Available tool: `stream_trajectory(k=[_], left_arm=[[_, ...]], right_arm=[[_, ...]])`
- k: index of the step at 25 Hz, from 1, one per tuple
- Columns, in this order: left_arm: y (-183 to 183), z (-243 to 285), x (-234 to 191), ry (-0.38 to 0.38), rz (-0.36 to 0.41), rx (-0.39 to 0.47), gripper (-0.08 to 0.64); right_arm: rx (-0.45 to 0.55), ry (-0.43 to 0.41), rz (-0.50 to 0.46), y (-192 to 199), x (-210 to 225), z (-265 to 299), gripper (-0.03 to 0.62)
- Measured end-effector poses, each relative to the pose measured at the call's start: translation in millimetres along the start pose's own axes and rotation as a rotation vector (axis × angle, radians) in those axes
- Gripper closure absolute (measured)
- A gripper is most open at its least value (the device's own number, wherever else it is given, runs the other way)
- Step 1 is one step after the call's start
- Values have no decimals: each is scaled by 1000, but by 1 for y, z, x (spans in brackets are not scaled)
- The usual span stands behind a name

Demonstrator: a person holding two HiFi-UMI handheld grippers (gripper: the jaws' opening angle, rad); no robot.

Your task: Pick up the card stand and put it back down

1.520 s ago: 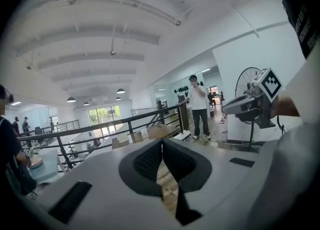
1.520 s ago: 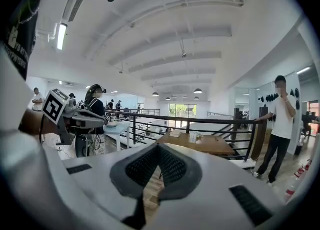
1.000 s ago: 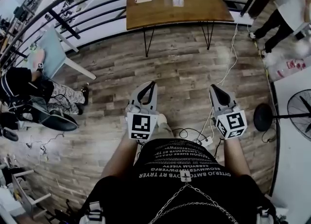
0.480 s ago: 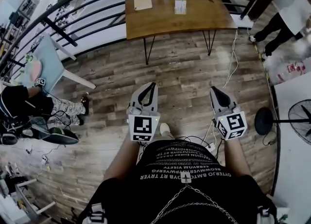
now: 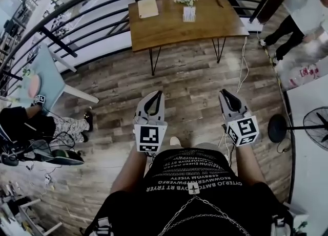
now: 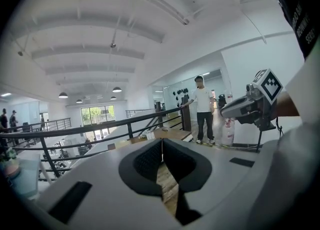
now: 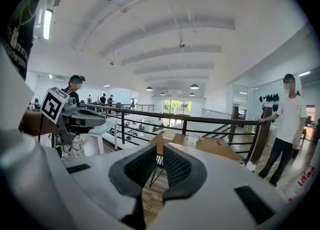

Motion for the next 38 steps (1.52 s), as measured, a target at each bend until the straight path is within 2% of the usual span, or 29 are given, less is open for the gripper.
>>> stream_trajectory(k=[1, 2, 3, 4, 5, 14, 16, 23, 28, 32, 38], left_arm=[[-1, 1, -5, 0, 0, 1, 531], [-1, 1, -9, -4, -2, 1, 531], [-2, 1, -12, -8, -6, 3, 531], [-4, 2, -13, -8, -10, 6, 531], [-6, 4, -11, -2, -13, 9, 531], [-7, 31, 12, 63, 5, -2, 531], [-5, 42, 14, 67, 6, -12, 531], [-13, 86, 26, 57, 18, -45, 531], [-26, 130, 26, 42, 23, -43, 531], [-22, 150, 22, 7, -1, -66, 531], [-32, 190, 19, -11, -6, -54, 531]], right_arm=[[-1, 8, 4, -1, 0, 4, 562], [-2, 9, 12, -2, -1, 9, 500], [-5, 5, 22, -3, -1, 12, 395], [-9, 1, 32, -4, 0, 13, 341], [-12, 1, 39, -5, 2, 11, 318], [-38, 15, 46, 10, 14, 0, 320], [-42, 15, 49, 16, 21, 3, 342], [-49, 12, 50, 28, 60, 21, 445], [-51, 1, 57, 37, 102, 57, 448], [-56, -41, 64, 46, 117, 80, 449], [-45, -74, 54, 49, 150, 115, 453]])
Point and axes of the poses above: the fingertips, and each gripper's own axes: z forward along the fingers, x to its right, y out of its underside, the point moved 6 cm from there along -z, backward along the fingers, and after that the axes turned 14 degrees about -z, right-handed, at the moved point
